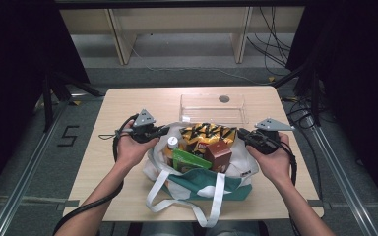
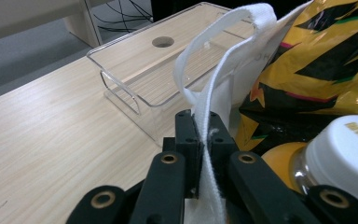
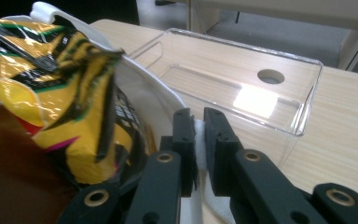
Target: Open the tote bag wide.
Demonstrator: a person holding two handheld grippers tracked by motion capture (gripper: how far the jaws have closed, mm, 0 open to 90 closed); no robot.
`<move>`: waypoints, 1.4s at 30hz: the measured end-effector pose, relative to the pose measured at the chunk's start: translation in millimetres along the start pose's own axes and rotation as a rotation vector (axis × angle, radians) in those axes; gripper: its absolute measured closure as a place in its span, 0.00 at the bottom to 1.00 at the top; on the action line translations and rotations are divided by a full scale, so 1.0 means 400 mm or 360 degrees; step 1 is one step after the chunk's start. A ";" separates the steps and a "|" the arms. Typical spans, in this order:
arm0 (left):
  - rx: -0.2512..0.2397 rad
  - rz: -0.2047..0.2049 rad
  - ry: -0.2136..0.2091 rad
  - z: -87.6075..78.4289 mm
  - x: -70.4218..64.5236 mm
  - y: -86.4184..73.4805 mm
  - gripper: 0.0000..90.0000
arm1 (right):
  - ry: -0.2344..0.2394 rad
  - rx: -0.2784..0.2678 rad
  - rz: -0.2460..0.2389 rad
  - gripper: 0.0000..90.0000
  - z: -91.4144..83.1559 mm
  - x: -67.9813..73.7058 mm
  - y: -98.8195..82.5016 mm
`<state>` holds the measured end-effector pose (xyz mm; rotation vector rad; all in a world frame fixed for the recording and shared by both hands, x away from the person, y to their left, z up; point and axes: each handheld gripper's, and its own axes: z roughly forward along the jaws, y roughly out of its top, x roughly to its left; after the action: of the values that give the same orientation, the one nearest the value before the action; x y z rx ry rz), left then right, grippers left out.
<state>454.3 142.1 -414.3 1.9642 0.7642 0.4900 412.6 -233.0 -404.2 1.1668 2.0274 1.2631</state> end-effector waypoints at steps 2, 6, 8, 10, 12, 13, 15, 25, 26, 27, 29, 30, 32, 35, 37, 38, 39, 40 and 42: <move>-0.0010 -0.0022 0.0003 0.007 0.000 -0.004 0.96 | 0.0017 0.0028 0.0087 0.93 0.008 0.000 -0.008; -0.0007 -0.0037 -0.0006 0.015 0.005 -0.012 0.96 | 0.0026 0.0038 0.0131 0.93 0.022 -0.006 -0.021; 0.0000 -0.0041 -0.0001 0.019 0.005 -0.014 0.96 | 0.0034 0.0047 0.0142 0.93 0.025 -0.008 -0.025; -0.0001 -0.0050 -0.0002 0.023 0.004 -0.017 0.96 | 0.0030 0.0048 0.0117 0.93 0.030 -0.014 -0.028; -0.0001 -0.0044 -0.0001 0.029 0.006 -0.022 0.96 | 0.0014 0.0050 0.0087 0.93 0.037 -0.019 -0.031; 0.0004 -0.0050 -0.0001 0.032 0.007 -0.025 0.96 | 0.0009 0.0060 0.0122 0.93 0.040 -0.013 -0.034; 0.0038 -0.0031 -0.0004 0.032 0.013 -0.029 0.95 | 0.0005 0.0081 0.0117 0.93 0.047 -0.015 -0.035; 0.0058 -0.0063 0.0013 0.051 0.024 -0.056 0.95 | 0.0004 0.0126 0.0100 0.93 0.077 -0.028 -0.051; 0.0033 -0.0088 0.0018 0.056 0.022 -0.059 0.95 | -0.0006 0.0123 0.0133 0.93 0.078 -0.023 -0.052; 0.0029 -0.0093 0.0011 0.059 0.024 -0.061 0.95 | 0.0004 0.0136 0.0142 0.93 0.078 -0.023 -0.053; 0.0041 -0.0100 0.0014 0.060 0.028 -0.065 0.95 | 0.0014 0.0122 0.0099 0.93 0.084 -0.031 -0.056; 0.0049 -0.0109 0.0025 0.060 0.027 -0.066 0.95 | 0.0003 0.0153 0.0134 0.93 0.082 -0.024 -0.056; 0.0076 -0.0088 0.0018 0.060 0.032 -0.069 0.95 | -0.0002 0.0125 0.0097 0.93 0.090 -0.030 -0.057; 0.0066 -0.0096 0.0026 0.065 0.032 -0.074 0.95 | 0.0016 0.0136 0.0110 0.93 0.095 -0.032 -0.060; 0.0055 -0.0122 0.0015 0.071 0.031 -0.078 0.95 | 0.0009 0.0159 0.0139 0.93 0.099 -0.030 -0.064; 0.0058 -0.0113 0.0014 0.073 0.033 -0.079 0.95 | 0.0025 0.0148 0.0113 0.93 0.101 -0.034 -0.067; 0.0069 -0.0124 0.0020 0.074 0.032 -0.081 0.95 | 0.0006 0.0149 0.0099 0.93 0.104 -0.036 -0.068; 0.0104 -0.0090 0.0027 0.073 0.036 -0.082 0.95 | 0.0019 0.0152 0.0115 0.93 0.105 -0.036 -0.069; 0.0107 -0.0088 0.0023 0.080 0.039 -0.088 0.95 | 0.0012 0.0171 0.0164 0.93 0.109 -0.029 -0.074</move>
<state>474.4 145.4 -460.1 1.9975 0.8514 0.4509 439.2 -228.3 -451.0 1.3335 2.0865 1.2209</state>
